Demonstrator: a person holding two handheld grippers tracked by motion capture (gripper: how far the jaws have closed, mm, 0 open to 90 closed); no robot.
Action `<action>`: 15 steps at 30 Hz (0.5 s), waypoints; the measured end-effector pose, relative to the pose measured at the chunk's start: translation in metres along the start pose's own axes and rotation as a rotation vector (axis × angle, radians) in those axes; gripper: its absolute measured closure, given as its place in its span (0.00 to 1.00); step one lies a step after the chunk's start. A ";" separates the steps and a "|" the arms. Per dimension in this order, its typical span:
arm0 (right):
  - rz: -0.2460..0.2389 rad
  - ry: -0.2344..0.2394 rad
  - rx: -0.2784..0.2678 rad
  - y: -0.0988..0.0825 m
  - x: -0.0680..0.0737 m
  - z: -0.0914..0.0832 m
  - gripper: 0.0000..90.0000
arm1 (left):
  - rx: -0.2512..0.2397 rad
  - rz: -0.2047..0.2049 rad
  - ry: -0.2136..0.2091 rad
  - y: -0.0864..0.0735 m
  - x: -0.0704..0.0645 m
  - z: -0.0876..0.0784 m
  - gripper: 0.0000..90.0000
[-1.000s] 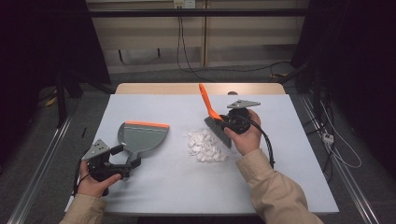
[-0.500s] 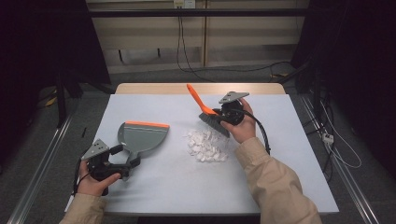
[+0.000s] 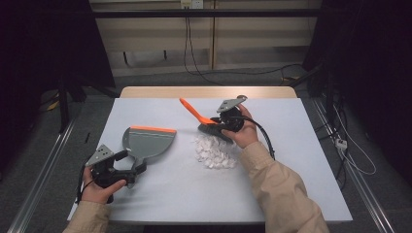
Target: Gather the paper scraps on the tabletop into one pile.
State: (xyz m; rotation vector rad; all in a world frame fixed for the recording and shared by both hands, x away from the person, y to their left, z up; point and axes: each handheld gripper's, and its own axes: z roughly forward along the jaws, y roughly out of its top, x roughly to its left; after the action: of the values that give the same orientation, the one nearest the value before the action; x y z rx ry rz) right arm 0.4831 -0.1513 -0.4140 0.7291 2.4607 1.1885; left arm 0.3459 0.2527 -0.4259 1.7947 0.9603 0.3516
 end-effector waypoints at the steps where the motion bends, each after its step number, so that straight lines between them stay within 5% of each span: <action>1: -0.001 0.019 -0.002 0.000 0.002 -0.001 0.80 | 0.000 0.001 0.000 0.000 0.000 0.000 0.05; 7: -0.057 0.074 0.024 -0.003 0.014 -0.013 0.80 | 0.000 0.002 -0.003 0.000 -0.001 0.001 0.05; 15: -0.048 0.094 0.019 -0.009 0.024 -0.031 0.80 | 0.003 0.012 -0.005 0.001 -0.003 0.002 0.05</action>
State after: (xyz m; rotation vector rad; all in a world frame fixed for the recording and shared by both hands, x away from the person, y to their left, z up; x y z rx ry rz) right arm 0.4455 -0.1620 -0.4032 0.6289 2.5543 1.2088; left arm 0.3459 0.2487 -0.4251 1.8038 0.9466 0.3532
